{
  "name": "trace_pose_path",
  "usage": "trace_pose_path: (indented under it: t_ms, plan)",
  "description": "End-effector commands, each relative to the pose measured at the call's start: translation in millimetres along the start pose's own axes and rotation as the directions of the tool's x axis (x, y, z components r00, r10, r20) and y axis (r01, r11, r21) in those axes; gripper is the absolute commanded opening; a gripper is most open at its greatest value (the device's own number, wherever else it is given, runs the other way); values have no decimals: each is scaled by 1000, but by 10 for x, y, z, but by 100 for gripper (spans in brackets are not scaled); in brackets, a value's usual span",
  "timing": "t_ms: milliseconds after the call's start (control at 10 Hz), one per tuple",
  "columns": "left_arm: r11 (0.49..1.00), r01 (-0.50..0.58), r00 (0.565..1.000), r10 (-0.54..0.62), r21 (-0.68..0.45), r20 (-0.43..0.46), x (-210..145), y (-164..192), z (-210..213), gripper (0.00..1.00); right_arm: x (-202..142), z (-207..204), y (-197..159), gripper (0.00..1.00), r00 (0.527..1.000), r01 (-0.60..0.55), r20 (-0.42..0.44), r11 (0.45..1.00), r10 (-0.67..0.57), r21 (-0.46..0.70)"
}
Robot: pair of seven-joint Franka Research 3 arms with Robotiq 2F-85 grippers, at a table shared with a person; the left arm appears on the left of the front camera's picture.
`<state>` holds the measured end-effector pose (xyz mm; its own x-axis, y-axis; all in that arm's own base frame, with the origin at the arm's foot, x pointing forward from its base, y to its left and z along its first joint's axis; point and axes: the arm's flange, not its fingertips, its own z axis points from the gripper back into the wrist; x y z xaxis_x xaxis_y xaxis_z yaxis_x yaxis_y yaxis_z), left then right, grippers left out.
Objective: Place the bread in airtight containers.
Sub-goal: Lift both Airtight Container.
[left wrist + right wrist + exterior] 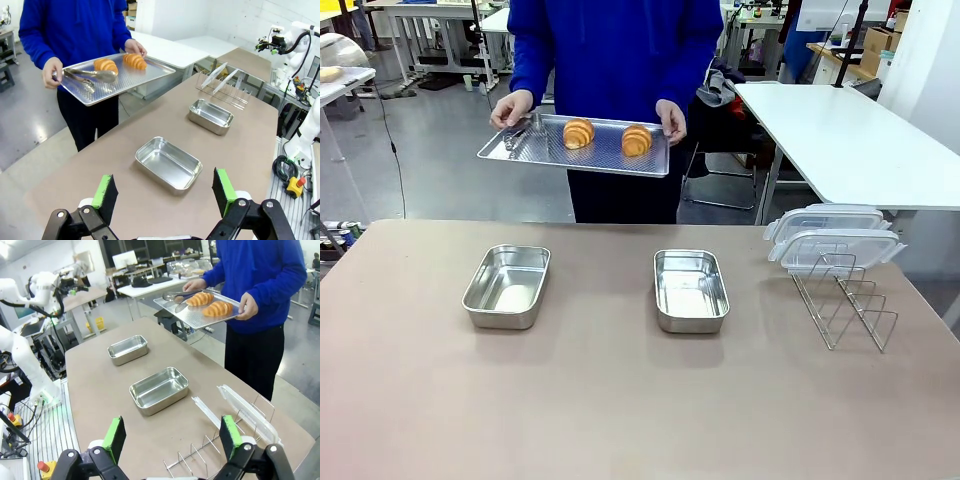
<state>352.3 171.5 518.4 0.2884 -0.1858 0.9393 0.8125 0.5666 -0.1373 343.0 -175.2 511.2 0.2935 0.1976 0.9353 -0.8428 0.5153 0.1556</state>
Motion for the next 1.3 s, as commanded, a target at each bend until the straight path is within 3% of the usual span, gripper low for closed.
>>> trace_pose_path:
  t_ms: [0,300,500,700,800,1000,1100,1200]
  plan:
    - [998,-27,993,33,54,-116,474,-93,-295,100,522,-345,174,100,998,-6,-70,999,4,-39]
    - [970,-142,937,196,196,-289,1176,-181,-1012,100,1273,-1163,545,100,965,-18,-262,991,-18,-133]
    - [903,-151,857,323,403,-402,1439,-302,-1411,100,1513,-1795,811,100,875,44,-460,973,-148,-228]
    - [809,-142,764,456,571,-457,1494,-368,-1614,100,1527,-2298,962,100,770,101,-547,909,-328,-404]
    - [765,-166,718,526,622,-455,1485,-334,-1690,100,1439,-2569,991,100,748,74,-551,872,-369,-484]
    - [735,-171,635,592,656,-497,1355,-216,-1837,100,1224,-2876,966,100,678,50,-591,829,-438,-557]
    - [740,-170,616,595,650,-516,1275,-168,-1931,100,1170,-2894,875,100,698,66,-555,813,-452,-579]
    - [732,-123,676,556,670,-484,1231,-254,-1764,100,1178,-2793,1015,100,707,22,-592,848,-388,-529]
